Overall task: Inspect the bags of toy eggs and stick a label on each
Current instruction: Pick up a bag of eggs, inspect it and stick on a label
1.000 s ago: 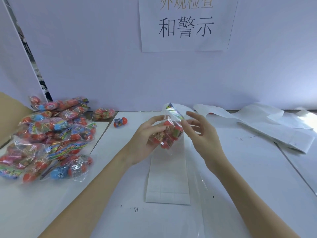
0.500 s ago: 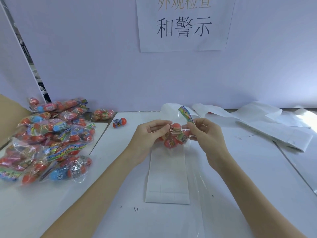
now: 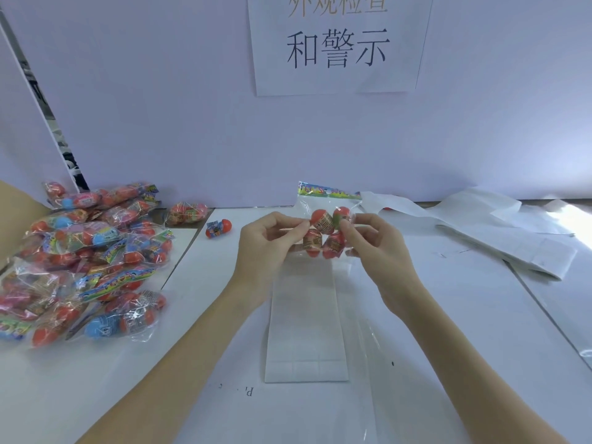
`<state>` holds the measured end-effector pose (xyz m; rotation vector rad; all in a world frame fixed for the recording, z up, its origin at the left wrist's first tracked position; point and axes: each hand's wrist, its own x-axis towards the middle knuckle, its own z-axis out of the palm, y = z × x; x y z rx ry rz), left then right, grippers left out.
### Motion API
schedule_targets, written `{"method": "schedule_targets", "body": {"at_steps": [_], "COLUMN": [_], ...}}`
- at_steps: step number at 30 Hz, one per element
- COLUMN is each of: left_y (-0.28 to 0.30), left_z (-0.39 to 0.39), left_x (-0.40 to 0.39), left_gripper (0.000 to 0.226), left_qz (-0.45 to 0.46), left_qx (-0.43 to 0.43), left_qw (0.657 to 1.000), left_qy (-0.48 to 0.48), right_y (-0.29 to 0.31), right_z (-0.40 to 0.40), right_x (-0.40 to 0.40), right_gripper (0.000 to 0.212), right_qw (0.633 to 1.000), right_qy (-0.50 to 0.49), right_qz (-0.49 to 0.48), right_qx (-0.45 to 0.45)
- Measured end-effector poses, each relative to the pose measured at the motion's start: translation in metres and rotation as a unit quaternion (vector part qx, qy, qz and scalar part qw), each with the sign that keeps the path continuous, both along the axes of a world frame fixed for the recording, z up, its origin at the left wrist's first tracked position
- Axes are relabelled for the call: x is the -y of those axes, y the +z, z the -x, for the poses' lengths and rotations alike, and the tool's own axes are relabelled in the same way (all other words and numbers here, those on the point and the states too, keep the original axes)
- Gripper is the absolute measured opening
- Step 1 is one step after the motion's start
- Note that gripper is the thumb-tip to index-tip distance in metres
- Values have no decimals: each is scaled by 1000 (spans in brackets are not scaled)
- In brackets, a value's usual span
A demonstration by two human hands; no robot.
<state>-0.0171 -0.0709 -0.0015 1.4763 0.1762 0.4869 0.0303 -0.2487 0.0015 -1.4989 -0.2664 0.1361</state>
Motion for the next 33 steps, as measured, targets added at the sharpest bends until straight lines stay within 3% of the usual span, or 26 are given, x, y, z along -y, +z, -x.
{"method": "schedule_targets", "body": {"at_steps": [2,5,14,19,23,25,30,33], "left_y": [-2,-1,2,4,4,3,4,4], "left_z": [0,2,0,-1,1,2,2,1], "left_x": [1,3,-9,-13,-6,-4,-4,-8], "left_gripper": [8,27,15,17,18,18,17,18], "left_qz": [-79,-12,24,5,62,71,59,60], "left_qx": [4,-18,-18,-15,8,13,6,-4], "left_qw": [997,998,998,998,996,995,995,996], "left_qy": [17,-52,50,63,67,71,75,69], "right_y": [-2,-2,-5,-2,0,-1,-9,-8], "right_z": [3,7,7,4,9,13,20,17], "right_x": [-2,-3,-2,1,-3,-4,-8,-7], "right_gripper": [17,20,34,31,47,57,25,20], "right_qw": [1000,999,996,993,990,978,967,964], "right_qy": [-5,15,66,61,119,179,229,241], "right_qz": [2,7,60,100,1,27,92,99], "right_qx": [17,29,-29,16,-78,-100,-69,-62]}}
